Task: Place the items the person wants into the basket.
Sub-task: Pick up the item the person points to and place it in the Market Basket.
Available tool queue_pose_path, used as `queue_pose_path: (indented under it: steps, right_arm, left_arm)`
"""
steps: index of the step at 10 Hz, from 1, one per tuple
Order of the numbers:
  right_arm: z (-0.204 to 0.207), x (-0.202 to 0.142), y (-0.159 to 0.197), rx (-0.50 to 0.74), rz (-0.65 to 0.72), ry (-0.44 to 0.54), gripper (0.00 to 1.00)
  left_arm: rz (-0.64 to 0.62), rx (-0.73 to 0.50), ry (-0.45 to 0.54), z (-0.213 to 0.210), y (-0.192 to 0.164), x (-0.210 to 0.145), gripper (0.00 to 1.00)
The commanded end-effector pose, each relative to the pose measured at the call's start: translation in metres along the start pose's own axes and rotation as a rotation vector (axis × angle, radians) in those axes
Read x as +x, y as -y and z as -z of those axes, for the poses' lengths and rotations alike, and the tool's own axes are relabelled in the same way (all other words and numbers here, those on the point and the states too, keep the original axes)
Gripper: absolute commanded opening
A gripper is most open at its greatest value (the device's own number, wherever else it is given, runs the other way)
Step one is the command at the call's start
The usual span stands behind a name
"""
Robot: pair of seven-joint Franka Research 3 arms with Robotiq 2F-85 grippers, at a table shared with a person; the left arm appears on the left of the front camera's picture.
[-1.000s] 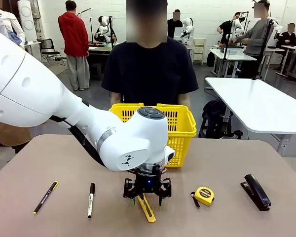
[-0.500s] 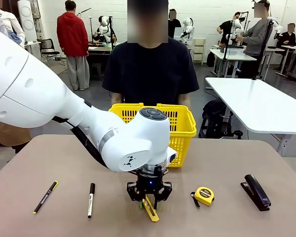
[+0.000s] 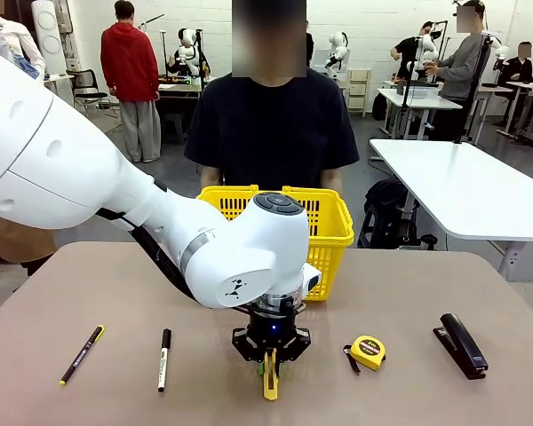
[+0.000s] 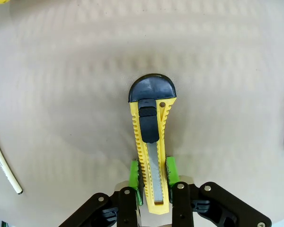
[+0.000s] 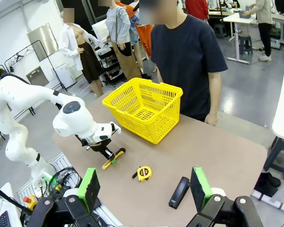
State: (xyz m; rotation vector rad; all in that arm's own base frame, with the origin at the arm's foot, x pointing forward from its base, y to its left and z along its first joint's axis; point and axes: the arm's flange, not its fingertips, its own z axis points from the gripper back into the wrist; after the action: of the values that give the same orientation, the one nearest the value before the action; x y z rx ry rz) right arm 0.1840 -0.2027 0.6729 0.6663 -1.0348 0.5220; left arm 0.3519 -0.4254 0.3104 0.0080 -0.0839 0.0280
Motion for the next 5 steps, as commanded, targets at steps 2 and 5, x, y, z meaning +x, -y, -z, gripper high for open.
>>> queue_pose_path:
  steps: [2, 5]
  right_arm:
    - [0.001, 0.001, 0.001, 0.022, -0.012, 0.013, 1.0]
    - [0.001, 0.001, 0.001, 0.022, -0.012, 0.013, 1.0]
  left_arm:
    - [0.142, 0.069, -0.01, -0.007, 0.002, -0.007, 0.0]
    - [0.258, -0.036, -0.001, -0.125, -0.015, -0.042, 0.0]
